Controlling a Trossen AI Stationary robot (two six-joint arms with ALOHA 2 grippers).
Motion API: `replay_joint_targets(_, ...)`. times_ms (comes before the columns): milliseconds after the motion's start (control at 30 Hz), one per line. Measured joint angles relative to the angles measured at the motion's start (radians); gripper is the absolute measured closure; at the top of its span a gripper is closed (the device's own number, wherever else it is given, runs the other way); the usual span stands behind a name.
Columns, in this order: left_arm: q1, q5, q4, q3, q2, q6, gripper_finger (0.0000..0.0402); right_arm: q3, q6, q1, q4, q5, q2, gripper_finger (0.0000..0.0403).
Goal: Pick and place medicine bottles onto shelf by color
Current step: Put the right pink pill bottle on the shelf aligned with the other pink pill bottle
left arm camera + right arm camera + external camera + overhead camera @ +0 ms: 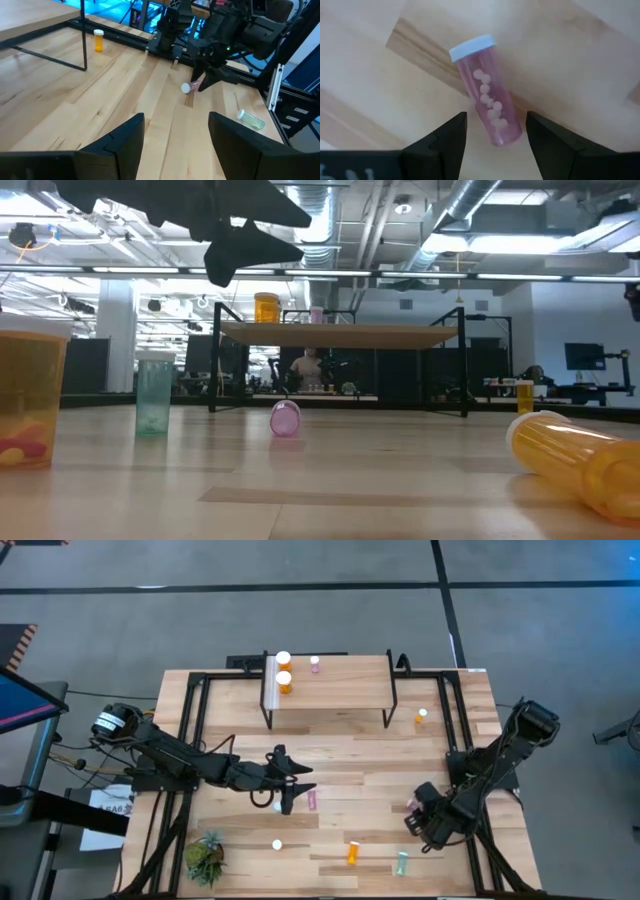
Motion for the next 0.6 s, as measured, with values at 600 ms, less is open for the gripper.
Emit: replay_joint_targets(600,0.0,-0.002,-0.004,0.0,0.0,0.0,0.0194,0.0,-0.187,0.0,0.0,-0.003,0.0,0.0226)
